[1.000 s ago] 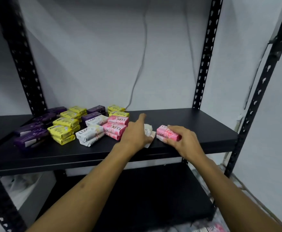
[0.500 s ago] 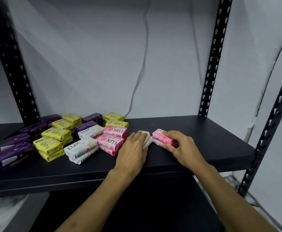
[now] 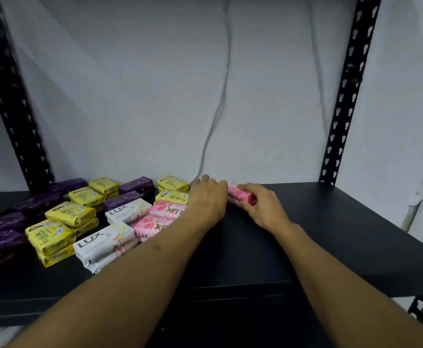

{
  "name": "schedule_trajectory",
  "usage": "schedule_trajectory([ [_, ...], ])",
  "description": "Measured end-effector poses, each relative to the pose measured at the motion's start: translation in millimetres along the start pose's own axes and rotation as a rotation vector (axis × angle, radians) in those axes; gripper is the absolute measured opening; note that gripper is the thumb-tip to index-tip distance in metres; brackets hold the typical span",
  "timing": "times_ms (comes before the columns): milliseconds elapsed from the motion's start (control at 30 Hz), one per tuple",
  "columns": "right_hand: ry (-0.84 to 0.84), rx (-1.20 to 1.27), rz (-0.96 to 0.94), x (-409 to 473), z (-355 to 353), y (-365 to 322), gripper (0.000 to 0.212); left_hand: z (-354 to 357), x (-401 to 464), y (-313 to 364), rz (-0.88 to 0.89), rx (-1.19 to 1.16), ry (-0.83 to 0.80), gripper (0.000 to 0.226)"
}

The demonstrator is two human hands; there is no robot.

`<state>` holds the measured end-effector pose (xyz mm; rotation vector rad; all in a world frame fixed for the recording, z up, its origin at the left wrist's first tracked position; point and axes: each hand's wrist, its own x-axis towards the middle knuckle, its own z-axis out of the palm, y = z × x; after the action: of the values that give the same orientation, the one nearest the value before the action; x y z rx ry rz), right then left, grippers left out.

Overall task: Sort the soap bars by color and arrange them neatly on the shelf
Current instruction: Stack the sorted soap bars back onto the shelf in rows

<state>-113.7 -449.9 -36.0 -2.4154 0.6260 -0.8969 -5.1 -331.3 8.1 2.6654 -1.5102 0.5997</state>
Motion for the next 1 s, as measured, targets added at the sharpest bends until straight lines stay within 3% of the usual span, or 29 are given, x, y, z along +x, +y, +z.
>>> schedule_trajectory([
  [100,-0.015,0.011,-0.024,16.8,5.4,8.5,0.046,4.2,20.9,-16.0,-0.038,-0.17,-0.039,0.034],
  [233,-0.026,-0.009,-0.04,36.4,13.0,20.0,0.048,12.9,38.8,-34.6,-0.051,-0.221,-0.04,0.048],
  [433,-0.029,0.02,-0.028,45.1,17.6,26.4,0.053,19.2,43.2,-42.6,-0.085,-0.287,-0.031,0.044],
  [533,-0.011,0.134,0.014,37.8,13.8,22.7,0.072,13.3,34.0,-37.7,-0.091,-0.273,-0.02,0.052],
  [667,0.013,0.169,0.131,15.4,3.6,17.5,0.087,-0.7,11.8,-13.8,-0.027,-0.207,0.102,0.037],
  [800,-0.001,0.068,0.304,-26.7,-19.4,16.7,0.073,-16.2,-33.7,32.6,0.049,-0.307,0.011,0.044],
  [900,-0.074,-0.15,0.286,-68.4,-41.5,13.8,0.051,-14.2,-71.4,62.5,0.122,-0.341,-0.113,0.046],
  [1000,-0.17,-0.396,0.216,-116.0,-59.0,5.8,0.045,0.9,-104.7,75.4,0.139,-0.397,-0.2,0.048],
])
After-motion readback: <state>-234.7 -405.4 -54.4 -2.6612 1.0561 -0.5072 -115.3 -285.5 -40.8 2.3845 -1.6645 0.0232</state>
